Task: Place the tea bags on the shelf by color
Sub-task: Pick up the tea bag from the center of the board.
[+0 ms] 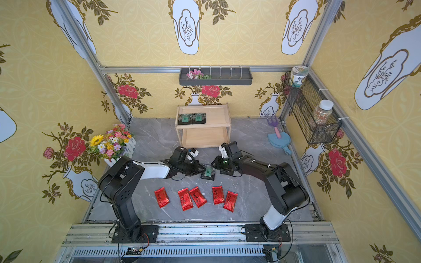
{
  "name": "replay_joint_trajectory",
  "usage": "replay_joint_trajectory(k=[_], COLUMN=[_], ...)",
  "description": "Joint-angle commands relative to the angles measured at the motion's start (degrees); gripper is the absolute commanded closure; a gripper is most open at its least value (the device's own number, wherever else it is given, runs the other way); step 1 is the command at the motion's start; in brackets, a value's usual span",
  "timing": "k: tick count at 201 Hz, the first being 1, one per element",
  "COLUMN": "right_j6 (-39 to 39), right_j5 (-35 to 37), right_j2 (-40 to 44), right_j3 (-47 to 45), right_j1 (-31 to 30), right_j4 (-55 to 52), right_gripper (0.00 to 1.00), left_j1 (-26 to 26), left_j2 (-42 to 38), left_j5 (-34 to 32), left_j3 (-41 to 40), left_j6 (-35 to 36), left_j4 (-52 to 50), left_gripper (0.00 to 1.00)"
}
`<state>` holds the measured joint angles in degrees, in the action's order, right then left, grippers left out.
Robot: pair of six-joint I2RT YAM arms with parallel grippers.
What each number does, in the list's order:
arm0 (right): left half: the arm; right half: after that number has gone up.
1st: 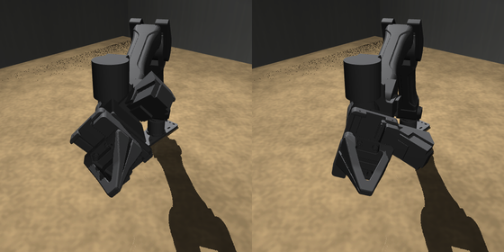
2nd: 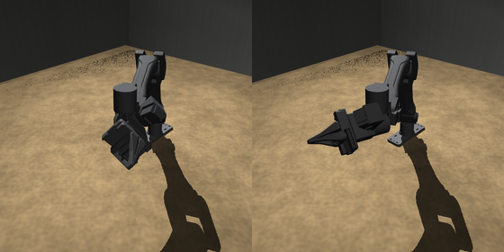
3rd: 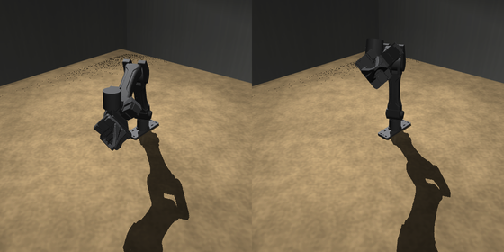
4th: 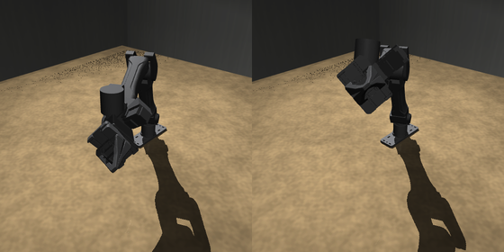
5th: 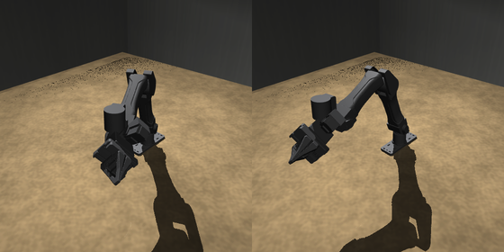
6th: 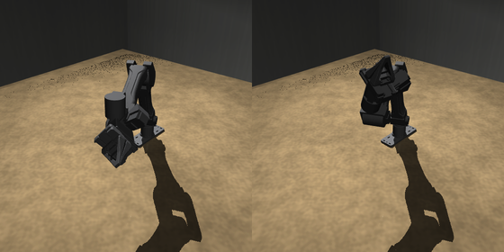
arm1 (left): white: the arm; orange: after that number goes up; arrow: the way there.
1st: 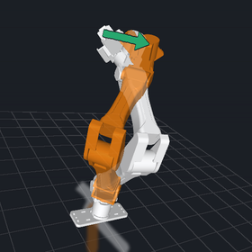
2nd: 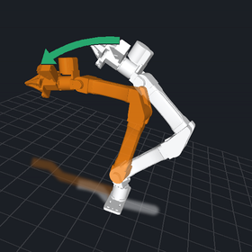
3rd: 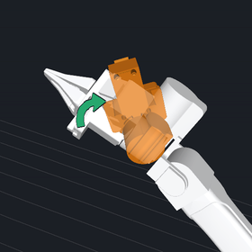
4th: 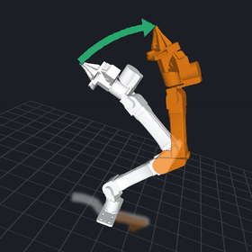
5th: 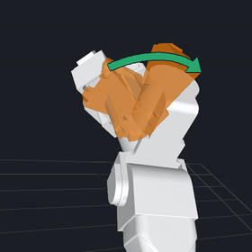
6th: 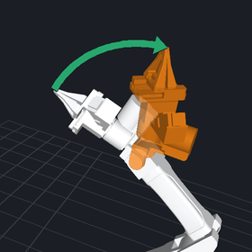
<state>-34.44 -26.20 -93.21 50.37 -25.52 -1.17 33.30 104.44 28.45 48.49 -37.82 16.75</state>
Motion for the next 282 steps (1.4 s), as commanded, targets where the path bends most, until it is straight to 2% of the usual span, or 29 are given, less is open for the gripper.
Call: replay_joint_trajectory(k=[1,25,48,82,108,129,148,209,282], right_j6=[1.9,0.8,-3.3,-9.9,-15.9,-23.2,-26.6,-28.8,-28.3], right_j5=[1.3,-1.5,-8.1,-16.0,-21.4,-24.9,-25.9,-25.8,-25.2], right_j2=[2.0,3.6,4.6,5.0,4.2,2.9,2.5,2.8,3.3], right_j3=[2.3,3.9,4.2,3.9,2.2,-0.3,-1.6,-3.7,-4.0], right_j1=[0.2,1.2,3.3,5.5,6.1,6.1,6.2,6.2,6.0], right_j4=[-2.3,-2.1,0.6,4.7,12.2,22.7,27.6,31.3,30.6], right_gripper=[0.68,0.67,0.64,0.56,0.54,0.55,0.60,0.73,0.76], left_j1=[-0.6,-1.8,-3.5,-6.3,-6.8,-6.8,-6.8,-8.7,-9.0], left_j2=[-1.6,-3.8,-6.3,-8.7,-10.0,-10.5,-11.1,-11.8,-12.1], left_j5=[2.1,3.7,5.5,9.7,10.6,11.4,11.5,11.1,11.1], left_j3=[-0.6,-1.0,-1.9,-2.9,-2.3,-2.6,-2.3,-3.4,-4.3], left_j6=[-1.8,-3.3,-7.1,-11.1,-12.0,-13.4,-13.9,-13.9,-13.9], left_j4=[3.8,5.7,9.0,14.8,15.9,17.7,18.2,18.6,19.3], left_gripper=[0.94,0.94,0.93,0.92,0.92,0.91,0.91,0.90,0.90])
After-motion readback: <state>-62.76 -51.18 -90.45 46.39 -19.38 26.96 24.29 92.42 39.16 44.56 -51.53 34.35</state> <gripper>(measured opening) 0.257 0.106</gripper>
